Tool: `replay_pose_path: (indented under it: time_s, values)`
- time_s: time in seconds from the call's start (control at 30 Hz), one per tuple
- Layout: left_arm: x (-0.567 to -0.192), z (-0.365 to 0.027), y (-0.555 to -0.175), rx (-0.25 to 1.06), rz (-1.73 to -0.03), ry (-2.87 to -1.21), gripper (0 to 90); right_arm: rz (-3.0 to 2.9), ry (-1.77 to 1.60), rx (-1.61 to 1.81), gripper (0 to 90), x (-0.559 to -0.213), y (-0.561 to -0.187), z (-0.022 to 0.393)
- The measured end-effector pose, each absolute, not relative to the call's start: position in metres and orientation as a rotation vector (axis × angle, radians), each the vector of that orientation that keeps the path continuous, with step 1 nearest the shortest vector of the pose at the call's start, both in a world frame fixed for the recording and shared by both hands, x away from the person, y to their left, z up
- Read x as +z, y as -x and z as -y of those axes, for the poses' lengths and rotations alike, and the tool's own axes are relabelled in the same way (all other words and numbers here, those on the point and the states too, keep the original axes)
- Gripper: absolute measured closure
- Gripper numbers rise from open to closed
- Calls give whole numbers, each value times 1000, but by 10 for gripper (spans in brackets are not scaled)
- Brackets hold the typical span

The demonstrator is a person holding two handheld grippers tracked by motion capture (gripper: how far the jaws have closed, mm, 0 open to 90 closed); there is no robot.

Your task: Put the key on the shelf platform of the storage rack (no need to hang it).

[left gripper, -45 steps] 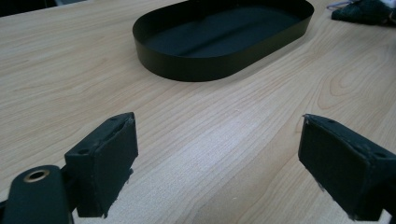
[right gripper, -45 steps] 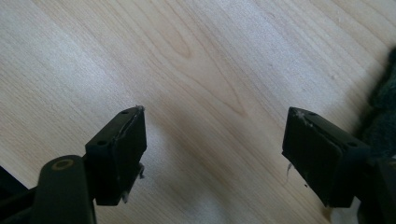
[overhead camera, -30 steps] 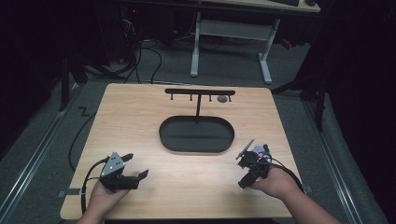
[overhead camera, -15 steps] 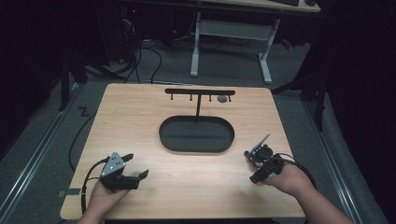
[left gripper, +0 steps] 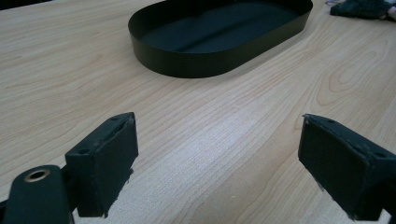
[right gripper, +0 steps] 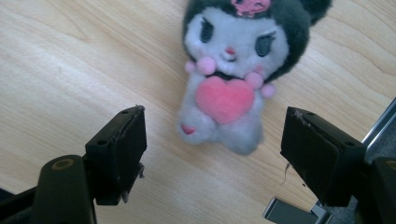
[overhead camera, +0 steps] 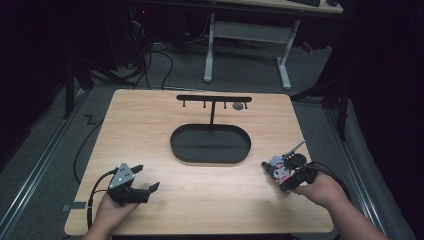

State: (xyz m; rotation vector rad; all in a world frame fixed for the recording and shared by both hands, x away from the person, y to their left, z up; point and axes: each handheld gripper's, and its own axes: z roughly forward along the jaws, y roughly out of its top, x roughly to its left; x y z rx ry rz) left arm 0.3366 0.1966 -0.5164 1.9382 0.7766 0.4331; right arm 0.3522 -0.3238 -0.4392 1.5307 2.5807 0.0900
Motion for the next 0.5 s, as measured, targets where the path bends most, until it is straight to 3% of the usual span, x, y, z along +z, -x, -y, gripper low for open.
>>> replay_pose_path:
  time_s: [0.5]
  values:
    - [-516, -198, -335, 433, -783, -1942, 126, -2569, -1565, 96, 202, -462, -360, 330]
